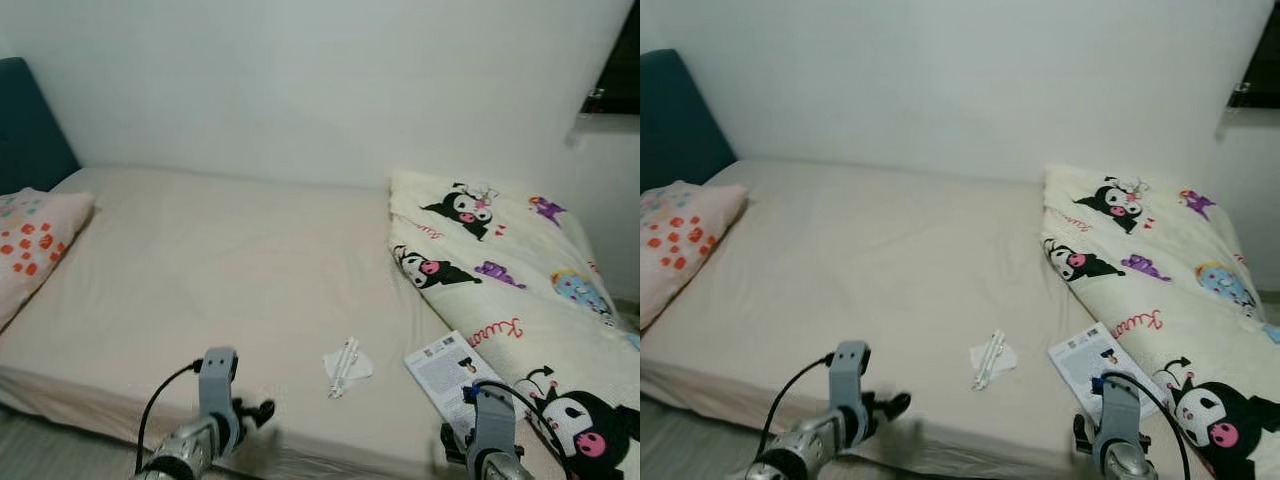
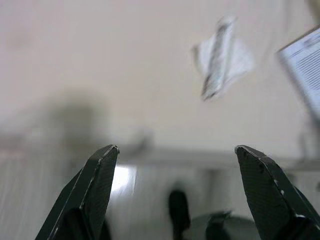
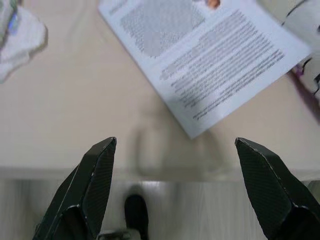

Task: Clean up the room

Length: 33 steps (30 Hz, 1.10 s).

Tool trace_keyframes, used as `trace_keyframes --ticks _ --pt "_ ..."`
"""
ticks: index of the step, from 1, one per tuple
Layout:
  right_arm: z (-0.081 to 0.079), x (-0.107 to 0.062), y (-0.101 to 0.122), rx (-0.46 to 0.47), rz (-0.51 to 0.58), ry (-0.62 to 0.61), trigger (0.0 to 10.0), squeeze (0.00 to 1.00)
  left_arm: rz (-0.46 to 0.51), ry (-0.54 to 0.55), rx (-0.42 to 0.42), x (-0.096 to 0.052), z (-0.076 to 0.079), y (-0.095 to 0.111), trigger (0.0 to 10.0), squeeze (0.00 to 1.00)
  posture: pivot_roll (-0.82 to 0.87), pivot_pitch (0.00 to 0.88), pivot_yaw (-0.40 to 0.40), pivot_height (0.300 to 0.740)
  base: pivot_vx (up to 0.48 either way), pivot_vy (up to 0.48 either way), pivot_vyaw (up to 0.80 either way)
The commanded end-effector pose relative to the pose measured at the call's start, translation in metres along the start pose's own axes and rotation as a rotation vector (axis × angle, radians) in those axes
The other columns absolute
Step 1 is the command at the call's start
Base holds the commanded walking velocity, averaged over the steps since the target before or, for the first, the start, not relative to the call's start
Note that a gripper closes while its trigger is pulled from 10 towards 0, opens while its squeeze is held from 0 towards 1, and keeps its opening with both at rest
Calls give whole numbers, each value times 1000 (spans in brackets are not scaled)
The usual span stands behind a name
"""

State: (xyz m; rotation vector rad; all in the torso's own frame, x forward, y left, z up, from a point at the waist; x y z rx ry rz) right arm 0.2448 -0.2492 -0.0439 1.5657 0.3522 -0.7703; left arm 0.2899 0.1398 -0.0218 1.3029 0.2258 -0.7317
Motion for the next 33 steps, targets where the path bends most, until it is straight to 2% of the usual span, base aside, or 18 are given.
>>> trace_keyframes --ticks 1,3,6,7,9,15,19,20,22,25,33 --pt "-6 3 17 -9 66 13 10000 0 26 -41 -1 2 5 5 10000 0 -48 0 25 730 0 0 0" --pt "-7 3 25 -11 90 19 10000 0 43 -68 4 4 9 10 10000 0 -48 0 25 725 0 0 0" --pt "-10 5 45 -13 167 40 10000 0 89 -187 36 10 28 23 10000 0 -48 0 25 710 0 0 0" --pt "-10 5 45 -13 167 40 10000 0 89 -187 36 10 28 23 10000 0 -48 0 25 710 0 0 0" --pt "-12 5 52 -11 198 51 10000 0 110 -247 66 12 40 29 10000 0 -51 0 26 700 0 0 0" --pt "-16 4 58 -6 228 79 10000 0 137 -279 91 15 50 35 10000 0 -50 0 25 685 0 0 0" --pt "-19 4 60 1 241 99 10000 0 149 -269 100 16 51 38 10000 0 -48 0 24 680 0 0 0" --pt "-23 4 65 6 262 127 10000 0 154 -209 118 16 46 40 10000 0 -44 0 22 675 0 0 0" --pt "-23 4 65 6 262 127 10000 0 154 -209 118 16 46 40 10000 0 -44 0 22 675 0 0 0" --pt "-28 3 80 6 310 179 10000 0 154 -69 80 13 26 38 10000 0 -44 0 18 660 0 0 0" --pt "-30 4 94 -7 332 189 10000 0 161 -59 76 11 22 36 10000 0 -39 0 16 635 0 0 0"
Point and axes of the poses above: a point about 5 cm out from each wrist's last joint towards the gripper, its own x axis pointing out of the wrist towards the gripper, its own y axis along the axis of the wrist's last joint, z = x × y, the point moved 1 cm from there along x, pointing out of the wrist towards the gripper, and after that the axes turned 4 degrees about x, right-handed, at the moved point
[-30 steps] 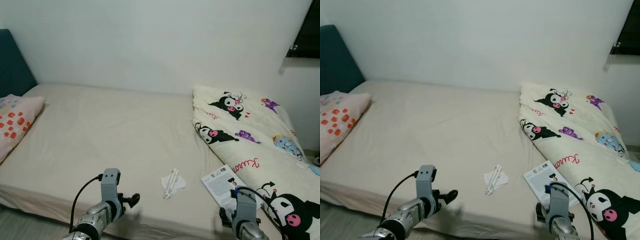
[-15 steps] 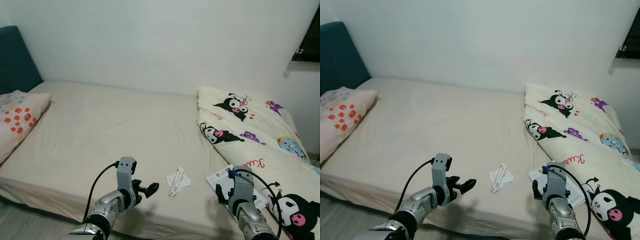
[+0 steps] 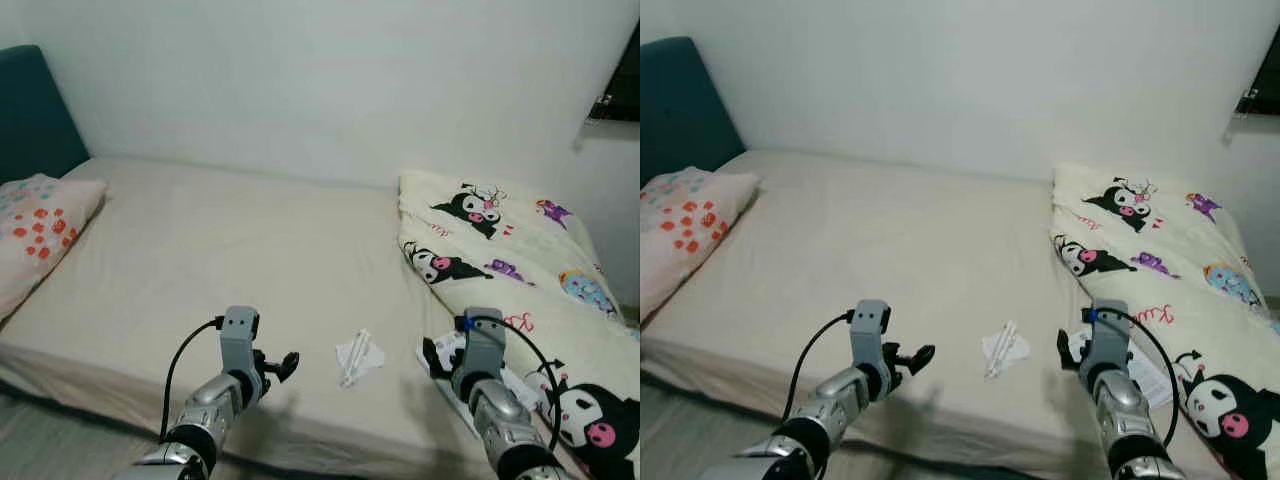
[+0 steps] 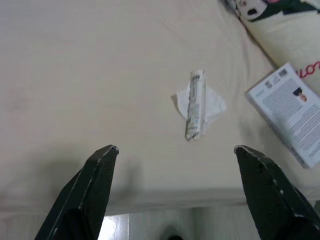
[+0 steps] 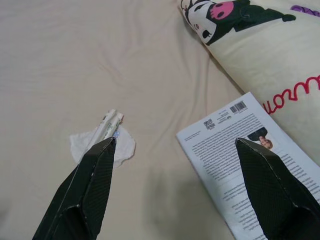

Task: Clean up the room

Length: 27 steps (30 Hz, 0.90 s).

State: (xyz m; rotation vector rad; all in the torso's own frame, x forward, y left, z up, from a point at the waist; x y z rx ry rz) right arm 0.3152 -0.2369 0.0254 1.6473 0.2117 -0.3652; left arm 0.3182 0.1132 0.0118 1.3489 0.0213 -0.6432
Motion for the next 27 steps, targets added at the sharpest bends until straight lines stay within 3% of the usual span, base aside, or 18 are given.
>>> trace_keyframes --ticks 1,8,15,18,22,27 --pt "0 0 -2 -7 -8 5 10000 0 -15 16 -2 -3 -5 -6 10000 0 -39 0 16 635 0 0 0" --pt "-8 3 3 -4 0 26 10000 0 -13 102 -14 -12 -23 -9 10000 0 -20 0 18 610 0 0 0" --pt "-12 3 -2 -6 -21 42 10000 0 -3 102 -18 -15 -26 -9 10000 0 -8 0 20 585 0 0 0" --pt "-14 3 -5 24 -37 52 10000 0 6 93 -22 -16 -27 -9 10000 0 5 0 20 575 0 0 0" --pt "-19 5 -4 174 -31 85 10000 0 18 125 -17 -22 -35 -13 10000 0 39 0 23 555 0 0 0" --pt "-24 7 3 186 -11 113 10000 0 19 169 -15 -33 -48 -18 10000 0 79 31 34 540 0 0 0"
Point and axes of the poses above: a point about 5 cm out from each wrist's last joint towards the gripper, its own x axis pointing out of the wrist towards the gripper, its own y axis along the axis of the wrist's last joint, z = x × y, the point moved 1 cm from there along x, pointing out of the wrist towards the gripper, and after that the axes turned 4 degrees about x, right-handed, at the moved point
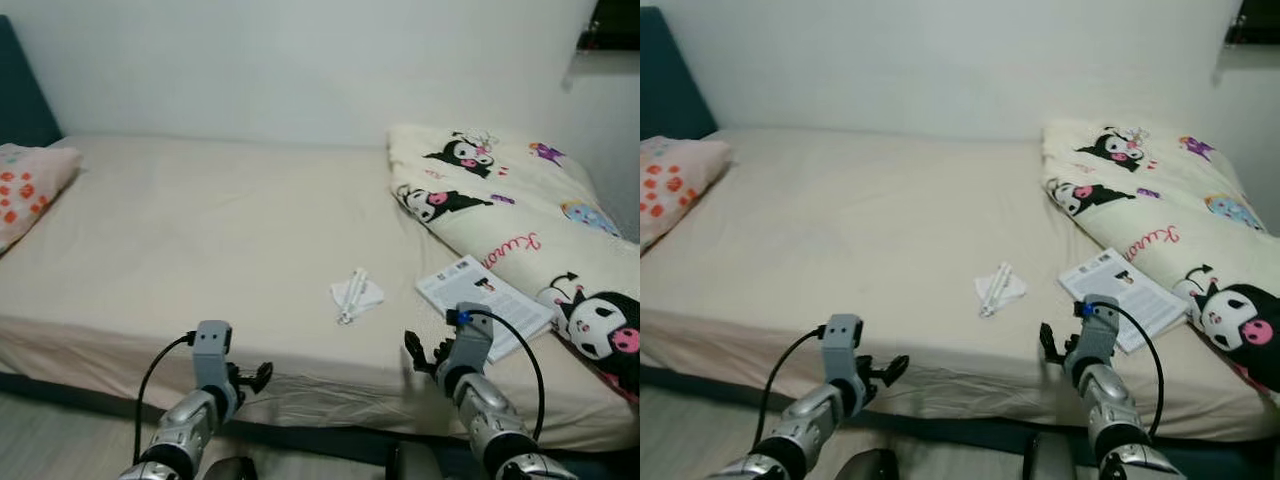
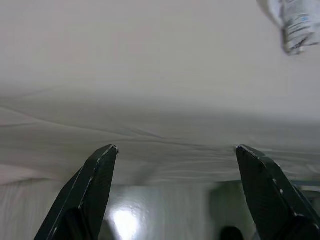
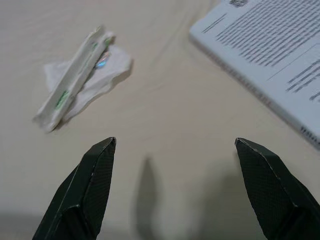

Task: Clean up the room

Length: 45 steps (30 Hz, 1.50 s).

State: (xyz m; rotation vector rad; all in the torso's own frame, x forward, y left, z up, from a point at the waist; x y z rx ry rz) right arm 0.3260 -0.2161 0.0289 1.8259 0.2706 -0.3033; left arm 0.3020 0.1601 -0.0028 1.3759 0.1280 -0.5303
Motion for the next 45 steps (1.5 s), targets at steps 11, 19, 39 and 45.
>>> trace_keyframes --ticks 11,19,39,45 --pt "-41 22 50 45 107 130 10000 0 61 142 38 -57 -63 -17 10000 0 261 226 68 495 0 0 0" --pt "-76 34 84 54 148 168 10000 0 88 143 117 -99 -72 -14 10000 0 342 337 88 480 0 0 0" --pt "-136 43 106 -97 43 175 3529 0 61 -2 194 -131 -32 2 10000 0 345 462 117 480 0 0 0" --pt "-136 44 119 -100 67 163 0 0 30 6 199 -137 -32 2 10000 0 334 453 93 480 0 0 0"
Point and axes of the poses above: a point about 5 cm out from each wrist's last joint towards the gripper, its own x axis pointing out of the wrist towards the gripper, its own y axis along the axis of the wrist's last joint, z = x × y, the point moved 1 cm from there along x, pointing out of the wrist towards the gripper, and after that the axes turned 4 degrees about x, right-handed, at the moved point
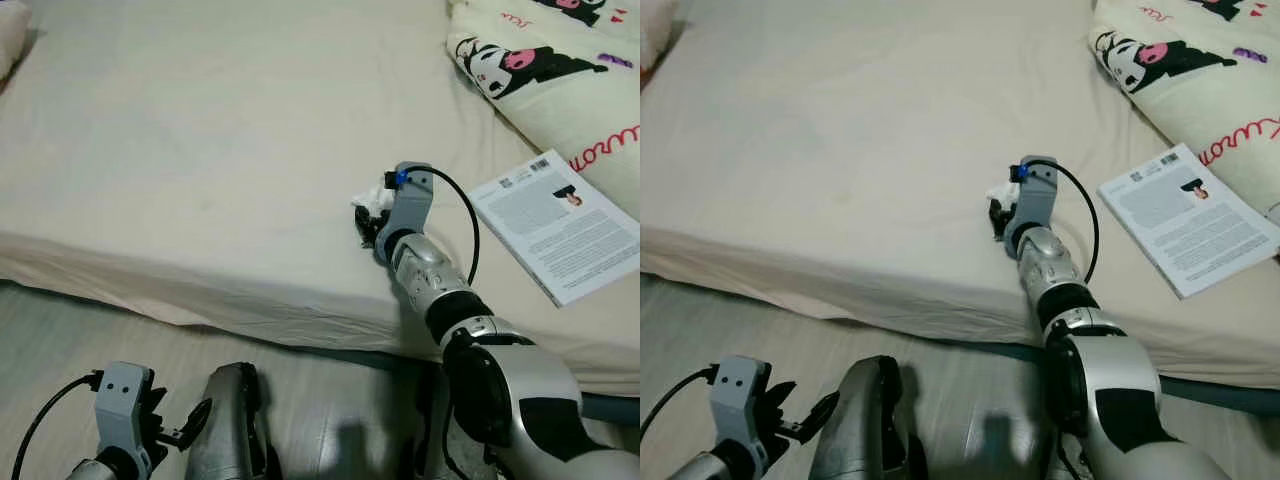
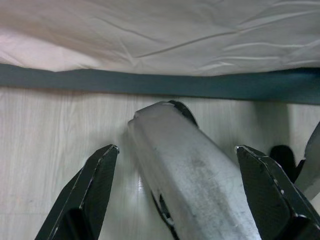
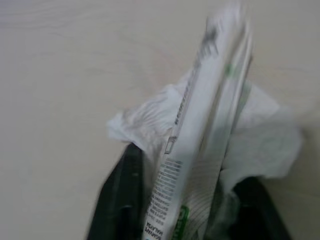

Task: Clean up the room

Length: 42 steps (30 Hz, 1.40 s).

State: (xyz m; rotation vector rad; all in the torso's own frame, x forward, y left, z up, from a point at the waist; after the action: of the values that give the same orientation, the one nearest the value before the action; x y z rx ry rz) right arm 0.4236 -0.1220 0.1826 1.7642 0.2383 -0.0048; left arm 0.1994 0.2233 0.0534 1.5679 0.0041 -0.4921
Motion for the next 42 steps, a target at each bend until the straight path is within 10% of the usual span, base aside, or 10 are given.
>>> trace_keyframes --ticks 1,15,23,26,42 --pt "0 -2 -25 25 -101 -8 0 0 -60 18 3 -9 -3 -10 10000 0 334 451 90 480 0 0 0" --pt "-2 -2 -9 171 -3 104 0 0 -32 26 7 10 -6 7 10000 0 322 398 88 480 0 0 0" --pt "-17 -18 52 328 373 402 0 0 48 23 -93 59 4 27 10000 0 241 261 57 489 0 0 0" --pt "-20 -46 7 315 326 437 0 0 51 59 -146 95 4 40 10000 0 174 146 40 509 0 0 0" --pt "-23 -73 -87 222 61 399 0 0 -11 147 -137 137 -7 40 10000 0 71 0 34 553 -150 0 0"
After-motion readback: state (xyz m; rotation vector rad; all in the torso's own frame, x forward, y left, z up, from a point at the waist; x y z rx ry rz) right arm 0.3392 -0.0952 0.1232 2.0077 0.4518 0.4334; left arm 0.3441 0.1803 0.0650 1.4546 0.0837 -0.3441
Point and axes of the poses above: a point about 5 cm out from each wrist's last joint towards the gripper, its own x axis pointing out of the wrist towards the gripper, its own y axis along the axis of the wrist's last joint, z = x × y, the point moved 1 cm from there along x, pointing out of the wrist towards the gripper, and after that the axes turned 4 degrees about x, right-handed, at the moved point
